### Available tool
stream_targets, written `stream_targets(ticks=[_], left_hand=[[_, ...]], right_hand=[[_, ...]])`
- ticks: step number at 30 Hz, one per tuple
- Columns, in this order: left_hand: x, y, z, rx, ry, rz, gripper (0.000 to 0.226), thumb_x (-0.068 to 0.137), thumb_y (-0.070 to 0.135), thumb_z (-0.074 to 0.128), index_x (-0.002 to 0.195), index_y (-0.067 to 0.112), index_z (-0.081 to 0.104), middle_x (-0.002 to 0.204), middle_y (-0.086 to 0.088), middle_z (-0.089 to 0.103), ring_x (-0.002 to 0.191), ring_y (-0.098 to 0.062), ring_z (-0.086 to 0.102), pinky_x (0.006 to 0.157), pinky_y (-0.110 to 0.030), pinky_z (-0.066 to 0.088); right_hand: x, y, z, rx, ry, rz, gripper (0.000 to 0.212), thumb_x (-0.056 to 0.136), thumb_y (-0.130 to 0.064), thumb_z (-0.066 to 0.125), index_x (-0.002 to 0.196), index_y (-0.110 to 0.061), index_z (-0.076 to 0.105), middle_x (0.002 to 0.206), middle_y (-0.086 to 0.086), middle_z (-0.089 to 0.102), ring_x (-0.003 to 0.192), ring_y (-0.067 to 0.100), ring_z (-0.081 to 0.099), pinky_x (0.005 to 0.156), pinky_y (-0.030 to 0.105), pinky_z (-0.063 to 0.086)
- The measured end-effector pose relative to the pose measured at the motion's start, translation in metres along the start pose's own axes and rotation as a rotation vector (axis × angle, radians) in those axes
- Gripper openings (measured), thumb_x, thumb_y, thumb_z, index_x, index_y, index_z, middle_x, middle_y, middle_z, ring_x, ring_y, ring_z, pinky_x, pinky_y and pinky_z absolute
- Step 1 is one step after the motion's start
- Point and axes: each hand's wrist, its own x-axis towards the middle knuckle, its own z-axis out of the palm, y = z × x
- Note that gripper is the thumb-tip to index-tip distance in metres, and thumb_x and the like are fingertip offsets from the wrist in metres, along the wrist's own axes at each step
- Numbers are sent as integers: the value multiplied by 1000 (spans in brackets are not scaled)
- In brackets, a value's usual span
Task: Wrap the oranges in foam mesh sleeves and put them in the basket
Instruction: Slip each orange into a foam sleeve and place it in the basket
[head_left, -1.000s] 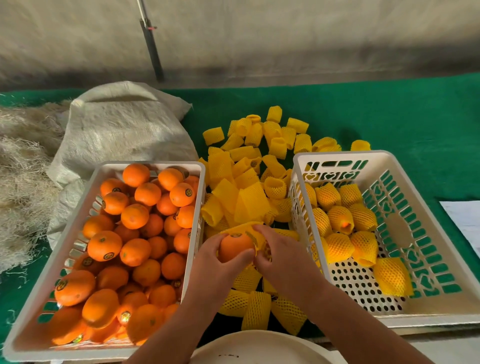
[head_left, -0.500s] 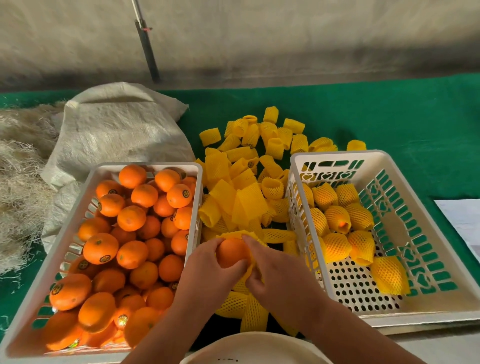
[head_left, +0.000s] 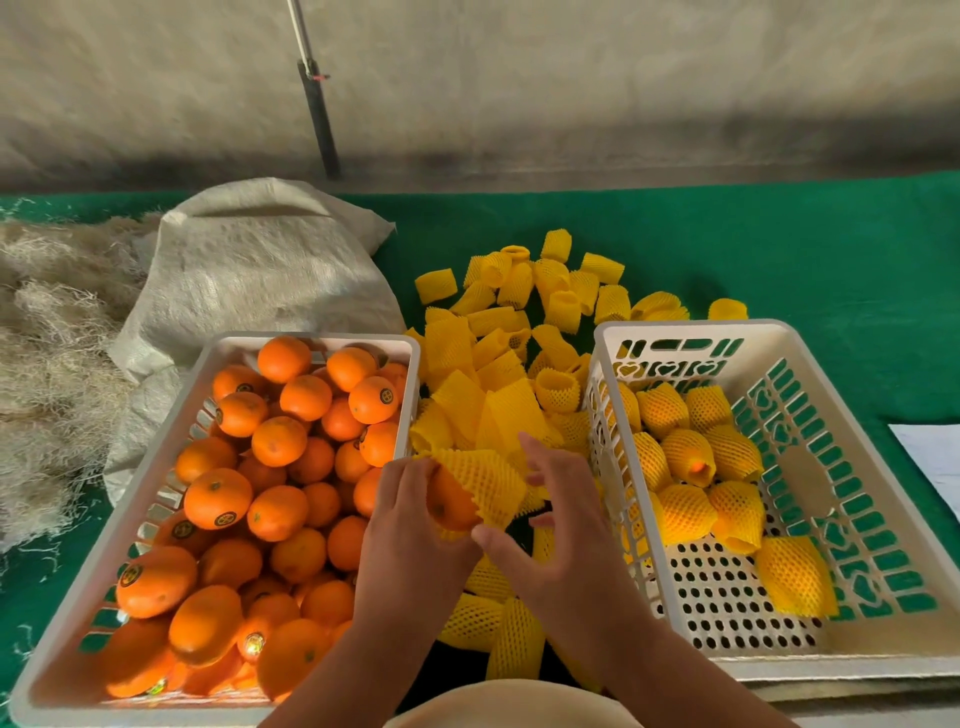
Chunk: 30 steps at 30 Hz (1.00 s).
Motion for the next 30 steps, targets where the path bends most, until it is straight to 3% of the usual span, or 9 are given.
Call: stream_targets(ticks=[3,7,12,17,21,23,26,28,30], left_hand=[[-1,6,3,42,1,94,69,76,46,65,138,28,40,141,11,40,120,-10,48,88,-14,39],[-3,16,9,114,-12,219,76,76,33,82,138,22,40,140,6,38,121,-19,55,90,-18,39],[-1,15,11,128,-41,213,83,78,36,84,144,23,34,147,4,34,129,-23,52,95,-20,39],[-3,21,12,77,-50,153,78,84,42,81,147,22,40,150,9,32,132,-22,52,99,-30,53],[-5,17,3,13,-143,224,59,89,40,76,143,35,52,157,20,28,133,-9,50,95,-22,51],[-11,15,-5,-147,-182,251,42,88,39,73,127,46,60,158,28,29,138,0,44,96,-23,54],[-15,13,-12,-496,-159,56,39,82,54,69,119,43,61,148,24,45,134,-2,50,93,-37,60],[-6,19,-13,-744,-324,-206,79,63,77,81,127,38,56,139,13,53,124,-7,56,94,-46,59],[5,23,-10,-950,-554,-479,83,70,68,84,134,22,58,135,-3,63,121,-20,63,93,-48,59]], right_hand=[[4,-4,6,158,-156,225,104,74,-81,67,156,-60,6,157,-26,27,144,4,36,109,32,50],[17,-6,14,233,-132,357,104,74,-73,76,156,-56,13,140,-25,32,127,3,37,71,4,47],[22,-2,15,280,-75,400,103,66,-75,78,151,-51,26,124,-28,45,110,-1,50,65,8,50],[27,7,16,147,22,423,102,78,-59,84,158,-42,24,149,-8,41,130,11,42,71,7,38],[25,17,12,131,12,379,101,78,-55,85,158,-41,24,148,-10,41,137,16,44,89,19,46],[24,23,3,85,36,320,97,79,-52,85,156,-41,27,141,-17,38,133,10,41,88,13,42],[23,25,-11,-20,42,176,93,80,-52,85,154,-39,30,140,-22,33,129,-3,36,94,12,38],[20,21,-14,-69,-3,87,93,80,-52,84,153,-41,29,138,-27,30,126,-20,29,91,4,37],[16,15,-13,-62,-103,27,96,79,-58,83,153,-47,23,139,-28,29,128,-22,25,83,1,40]])
